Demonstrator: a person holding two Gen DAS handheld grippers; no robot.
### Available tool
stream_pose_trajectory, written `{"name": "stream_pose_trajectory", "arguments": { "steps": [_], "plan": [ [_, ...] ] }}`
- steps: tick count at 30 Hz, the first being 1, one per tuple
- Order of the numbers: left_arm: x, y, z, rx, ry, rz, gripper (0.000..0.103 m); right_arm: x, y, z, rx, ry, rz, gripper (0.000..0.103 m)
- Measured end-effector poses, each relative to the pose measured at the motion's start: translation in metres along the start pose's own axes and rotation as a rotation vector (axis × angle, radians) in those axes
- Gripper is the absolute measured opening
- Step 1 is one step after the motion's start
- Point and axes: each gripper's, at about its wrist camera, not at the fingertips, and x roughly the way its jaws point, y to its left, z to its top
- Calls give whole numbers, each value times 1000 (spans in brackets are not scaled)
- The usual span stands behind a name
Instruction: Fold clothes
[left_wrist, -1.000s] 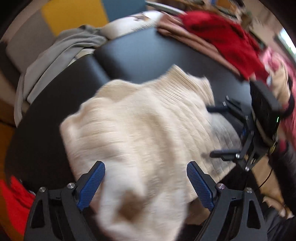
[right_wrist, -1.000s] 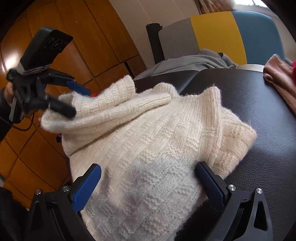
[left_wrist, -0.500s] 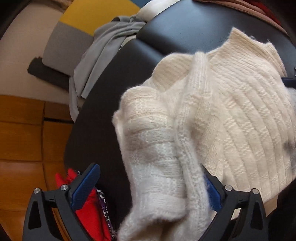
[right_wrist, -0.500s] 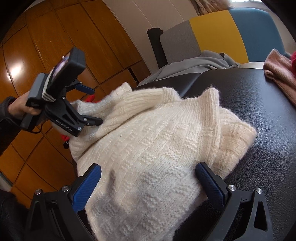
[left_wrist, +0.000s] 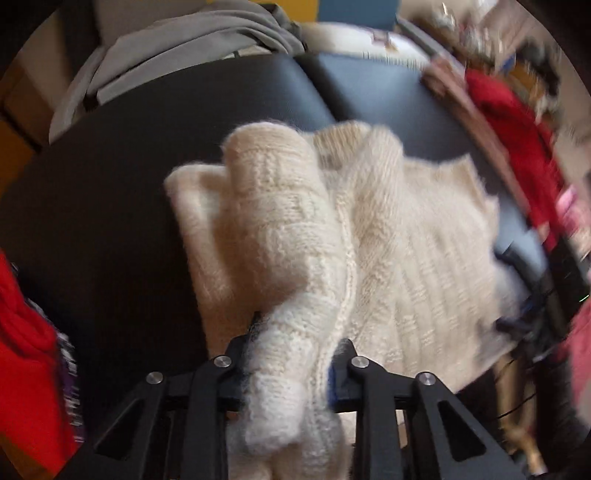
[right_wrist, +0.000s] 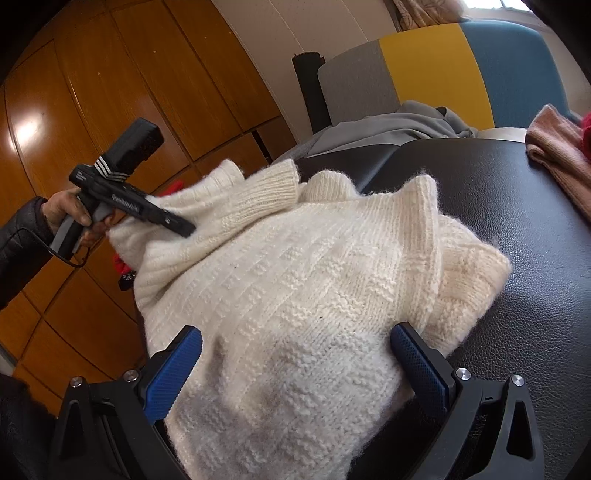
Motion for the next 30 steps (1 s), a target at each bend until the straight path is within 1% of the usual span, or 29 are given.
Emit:
{"name": "stream_pose_trajectory", "arguments": {
  "steps": [1,3,4,6,9,11,13,16,18,22,24,26,27,29,30],
  "plan": [
    [-8,10,-5,-41,-39,-79,24,1,1,0,-4,4,-7,103],
    [-25,28,-21,-134,-146,-288,23,2,2,1,-14,13,-22,103],
    [-31,31,-29,-160,-193,-381,23,2,3,1,-14,14,-26,103],
    [-39,30,-44,-179,-269,-538,23,3,3,1,-14,16,-34,103],
    [-38,14,-53,-182,-326,-709,23,4,4,1,-14,18,-45,103],
    [-32,-2,-45,-177,-347,-811,22,4,4,1,-15,20,-53,103],
    [-25,-13,-28,-156,-350,-888,22,5,5,1,-15,21,-61,103],
    [-14,-27,-7,-134,-324,-935,22,5,5,1,-15,23,-73,103],
    [-3,-36,0,-139,-300,-945,22,6,6,1,-15,25,-80,103],
    [25,-64,-2,-183,-240,-893,22,4,3,0,-5,15,-64,103],
    [42,-76,-12,-186,-190,-844,22,3,1,0,3,7,-51,103],
    [53,-87,-22,-191,-157,-834,24,2,0,-1,5,3,-44,103],
    [52,-89,-24,-194,-157,-838,24,2,0,-1,3,2,-43,103],
    [46,-87,-28,-204,-168,-852,36,0,1,-1,-2,4,-44,103],
    [39,-86,-31,-211,-177,-868,40,-2,4,0,-16,25,-55,103]
  ]
}}
